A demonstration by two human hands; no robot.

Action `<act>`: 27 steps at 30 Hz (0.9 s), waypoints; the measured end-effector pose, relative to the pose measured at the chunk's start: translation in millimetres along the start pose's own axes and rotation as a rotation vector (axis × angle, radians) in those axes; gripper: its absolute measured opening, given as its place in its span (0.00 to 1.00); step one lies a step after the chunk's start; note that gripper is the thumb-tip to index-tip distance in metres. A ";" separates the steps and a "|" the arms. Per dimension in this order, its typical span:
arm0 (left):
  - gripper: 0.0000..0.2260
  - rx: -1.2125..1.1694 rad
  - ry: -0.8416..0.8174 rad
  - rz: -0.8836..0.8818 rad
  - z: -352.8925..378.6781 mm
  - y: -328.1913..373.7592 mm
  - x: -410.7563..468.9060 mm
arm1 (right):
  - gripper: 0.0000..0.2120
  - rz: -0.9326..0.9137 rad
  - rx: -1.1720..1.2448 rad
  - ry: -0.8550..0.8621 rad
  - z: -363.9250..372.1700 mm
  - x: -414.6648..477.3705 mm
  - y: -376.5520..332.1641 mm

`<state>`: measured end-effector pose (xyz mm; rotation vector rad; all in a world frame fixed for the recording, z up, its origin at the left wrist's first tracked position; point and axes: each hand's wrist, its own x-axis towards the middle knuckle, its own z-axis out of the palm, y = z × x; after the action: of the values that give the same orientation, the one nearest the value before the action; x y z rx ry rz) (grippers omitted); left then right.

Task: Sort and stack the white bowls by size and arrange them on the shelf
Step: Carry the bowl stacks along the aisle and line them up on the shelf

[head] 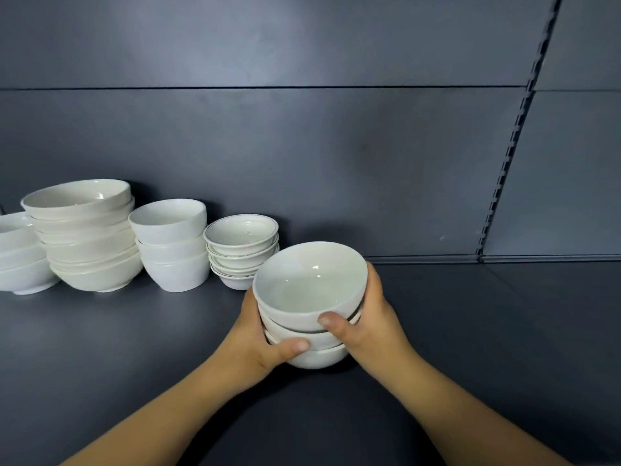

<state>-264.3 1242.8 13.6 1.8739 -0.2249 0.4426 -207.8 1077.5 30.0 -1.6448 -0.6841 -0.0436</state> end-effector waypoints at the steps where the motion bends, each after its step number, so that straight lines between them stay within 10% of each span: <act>1: 0.50 0.002 0.018 0.008 0.2 -1.4 0.6 | 0.37 -0.004 -0.023 -0.004 -0.6 -0.5 -1.3; 18: 0.46 -0.058 -0.056 -0.106 0.4 17.3 -12.8 | 0.45 0.131 0.187 -0.185 -2.7 -19.2 7.9; 27: 0.44 -0.056 0.024 -0.120 14.5 -3.7 22.2 | 0.32 0.195 0.146 -0.134 -19.1 16.1 32.4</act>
<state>-240.0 1231.8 15.3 1.8152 -0.1067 0.3727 -173.2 1065.6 11.6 -1.5752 -0.6103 0.2536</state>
